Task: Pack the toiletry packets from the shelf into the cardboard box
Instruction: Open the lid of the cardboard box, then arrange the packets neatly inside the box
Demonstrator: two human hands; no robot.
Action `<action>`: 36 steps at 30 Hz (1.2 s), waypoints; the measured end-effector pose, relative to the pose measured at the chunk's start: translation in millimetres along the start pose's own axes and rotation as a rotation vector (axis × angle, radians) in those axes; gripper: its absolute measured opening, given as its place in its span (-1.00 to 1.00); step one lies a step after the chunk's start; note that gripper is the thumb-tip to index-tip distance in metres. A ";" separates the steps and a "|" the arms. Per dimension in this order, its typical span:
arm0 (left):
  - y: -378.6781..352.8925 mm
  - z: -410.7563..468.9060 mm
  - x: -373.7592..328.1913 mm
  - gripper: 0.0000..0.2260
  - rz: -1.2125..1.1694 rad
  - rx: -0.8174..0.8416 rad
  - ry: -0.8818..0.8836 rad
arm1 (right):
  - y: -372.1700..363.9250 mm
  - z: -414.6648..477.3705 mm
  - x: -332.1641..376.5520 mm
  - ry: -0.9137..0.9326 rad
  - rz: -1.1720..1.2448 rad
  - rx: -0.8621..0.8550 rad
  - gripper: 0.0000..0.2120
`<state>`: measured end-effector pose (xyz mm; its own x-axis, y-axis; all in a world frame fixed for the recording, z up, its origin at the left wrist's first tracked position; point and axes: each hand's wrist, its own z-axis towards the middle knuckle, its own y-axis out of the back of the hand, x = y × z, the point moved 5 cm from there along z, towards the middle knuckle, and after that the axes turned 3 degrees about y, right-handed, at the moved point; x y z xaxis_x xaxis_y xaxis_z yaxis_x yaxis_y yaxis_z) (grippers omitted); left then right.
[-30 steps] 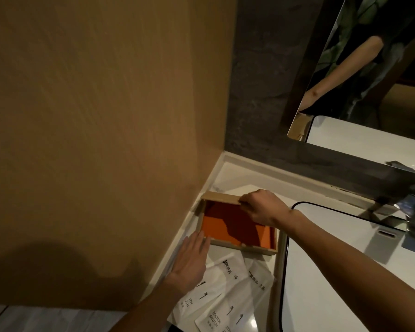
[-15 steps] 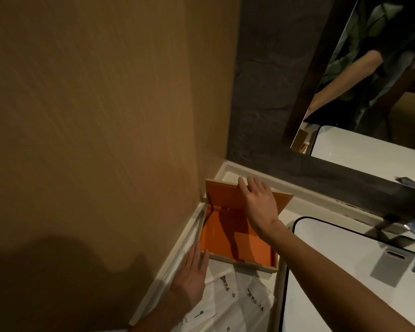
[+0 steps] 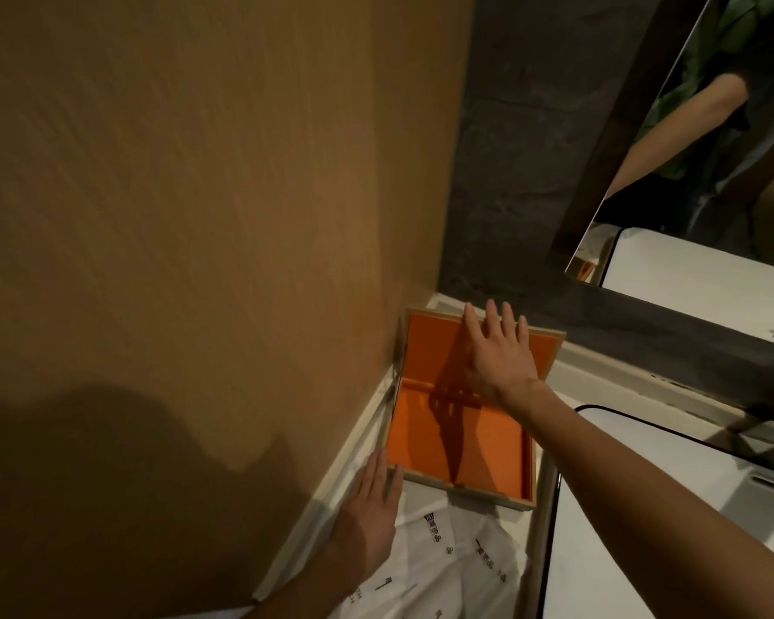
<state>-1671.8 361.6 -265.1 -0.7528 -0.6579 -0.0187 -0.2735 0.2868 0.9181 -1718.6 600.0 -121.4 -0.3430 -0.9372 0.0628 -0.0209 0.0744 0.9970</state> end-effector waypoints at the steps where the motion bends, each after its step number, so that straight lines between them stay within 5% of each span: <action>1: 0.8 -0.6 -0.6 -0.30 -0.003 -0.011 -0.005 | 0.4 1.1 -1.0 0.005 0.005 0.012 -0.13; 19: 15.4 -10.9 2.0 -0.21 -0.018 -0.056 -0.025 | -3.9 -63.6 2.9 0.032 0.103 -0.013 -0.15; 31: 6.2 -49.4 2.7 -0.44 -0.045 -0.010 0.001 | -46.7 -143.0 23.1 0.019 0.201 0.147 -0.26; 36: -7.5 -67.1 9.6 -0.60 -0.134 -0.113 -0.007 | -66.4 -186.7 43.4 0.023 0.179 0.186 -0.34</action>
<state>-1636.8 306.5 -245.6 -0.7183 -0.6801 -0.1462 -0.3028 0.1164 0.9459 -1556.8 490.7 -176.5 -0.3355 -0.9107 0.2410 -0.1345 0.2995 0.9446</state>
